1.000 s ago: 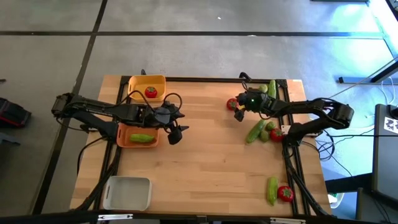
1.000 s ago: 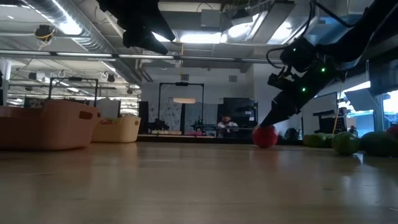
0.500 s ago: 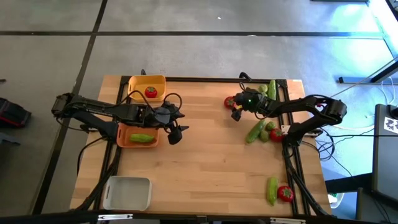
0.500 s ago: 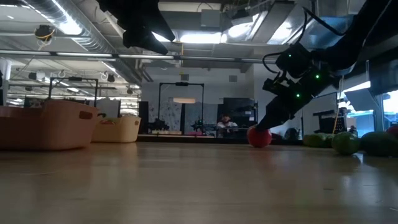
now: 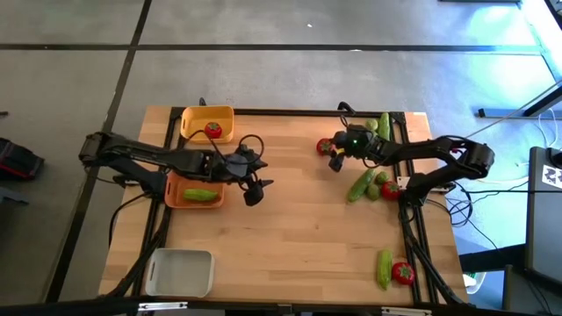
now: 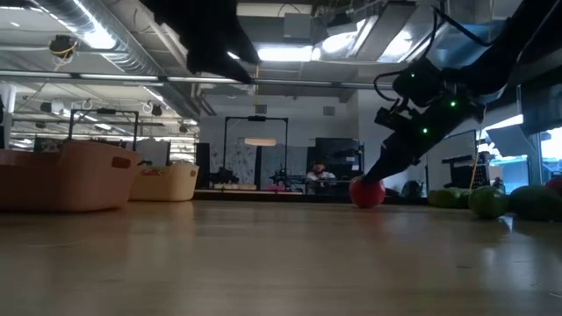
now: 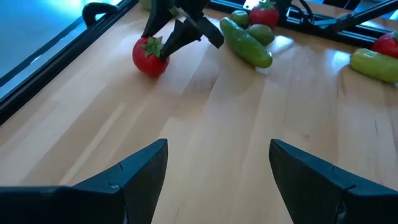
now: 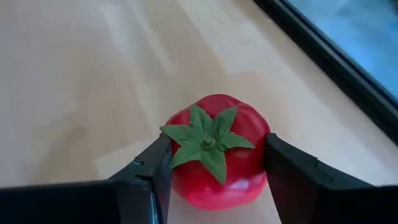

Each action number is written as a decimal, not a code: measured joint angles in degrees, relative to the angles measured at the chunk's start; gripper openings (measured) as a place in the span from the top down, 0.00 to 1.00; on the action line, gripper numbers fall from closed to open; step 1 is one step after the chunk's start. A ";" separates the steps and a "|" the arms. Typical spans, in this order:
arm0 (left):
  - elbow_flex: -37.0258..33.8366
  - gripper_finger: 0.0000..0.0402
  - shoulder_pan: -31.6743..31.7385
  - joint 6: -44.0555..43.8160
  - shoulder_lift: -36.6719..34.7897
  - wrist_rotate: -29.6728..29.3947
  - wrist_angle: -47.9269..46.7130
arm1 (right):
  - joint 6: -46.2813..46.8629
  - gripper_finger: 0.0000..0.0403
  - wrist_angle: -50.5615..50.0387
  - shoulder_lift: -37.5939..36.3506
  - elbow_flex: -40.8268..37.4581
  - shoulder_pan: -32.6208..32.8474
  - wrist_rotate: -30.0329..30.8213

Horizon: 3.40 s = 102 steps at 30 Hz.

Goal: Sort produce into baskets
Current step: Put the tomato into the yellow bin

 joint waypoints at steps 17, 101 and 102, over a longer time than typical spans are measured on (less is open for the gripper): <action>0.00 0.31 6.44 -12.14 10.87 5.68 12.97 | -2.04 0.58 1.12 -5.97 0.15 7.99 -0.17; 0.04 0.31 6.69 -6.84 11.60 8.26 12.71 | 8.24 0.02 11.74 12.12 9.48 3.20 14.98; 0.04 0.31 6.69 -6.83 11.60 8.24 12.72 | 7.68 0.02 11.76 12.76 10.36 2.99 15.24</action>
